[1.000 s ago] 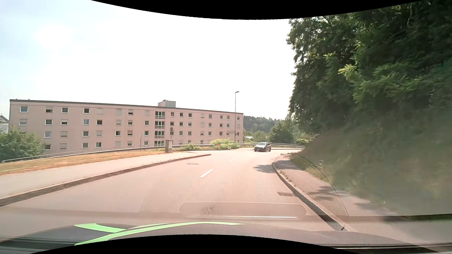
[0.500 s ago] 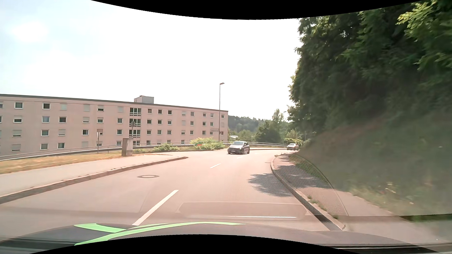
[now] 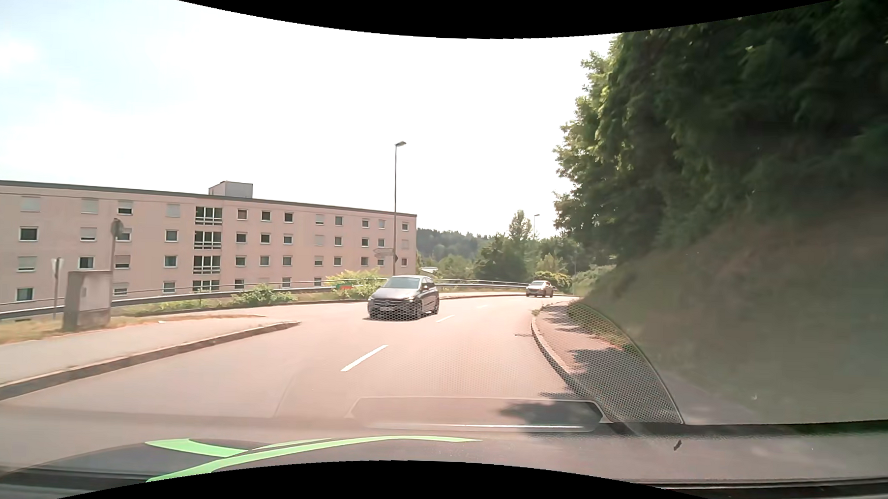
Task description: Follow the waypoints while adhering to traffic rules and regulations
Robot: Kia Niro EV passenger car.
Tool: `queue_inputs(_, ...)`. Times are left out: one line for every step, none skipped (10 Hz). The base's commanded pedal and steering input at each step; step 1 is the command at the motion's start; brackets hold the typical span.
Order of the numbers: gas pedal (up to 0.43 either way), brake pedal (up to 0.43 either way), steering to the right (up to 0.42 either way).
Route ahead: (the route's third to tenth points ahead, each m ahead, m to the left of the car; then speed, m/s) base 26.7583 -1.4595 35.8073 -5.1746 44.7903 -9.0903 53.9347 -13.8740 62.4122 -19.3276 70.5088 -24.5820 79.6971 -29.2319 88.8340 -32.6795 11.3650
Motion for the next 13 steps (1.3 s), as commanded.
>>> queue_inputs(0.000,0.000,0.052)
queue_inputs(0.000,0.000,0.051)
queue_inputs(0.000,0.000,0.049)
queue_inputs(0.000,0.000,0.048)
queue_inputs(0.000,0.000,0.047)
queue_inputs(0.000,0.000,0.047)
queue_inputs(0.000,0.000,0.047)
queue_inputs(0.000,0.000,0.048)
queue_inputs(0.000,0.000,0.049)
queue_inputs(0.000,0.000,0.051)
queue_inputs(0.000,0.000,0.053)
queue_inputs(0.008,0.000,0.055)
queue_inputs(0.008,0.000,0.057)
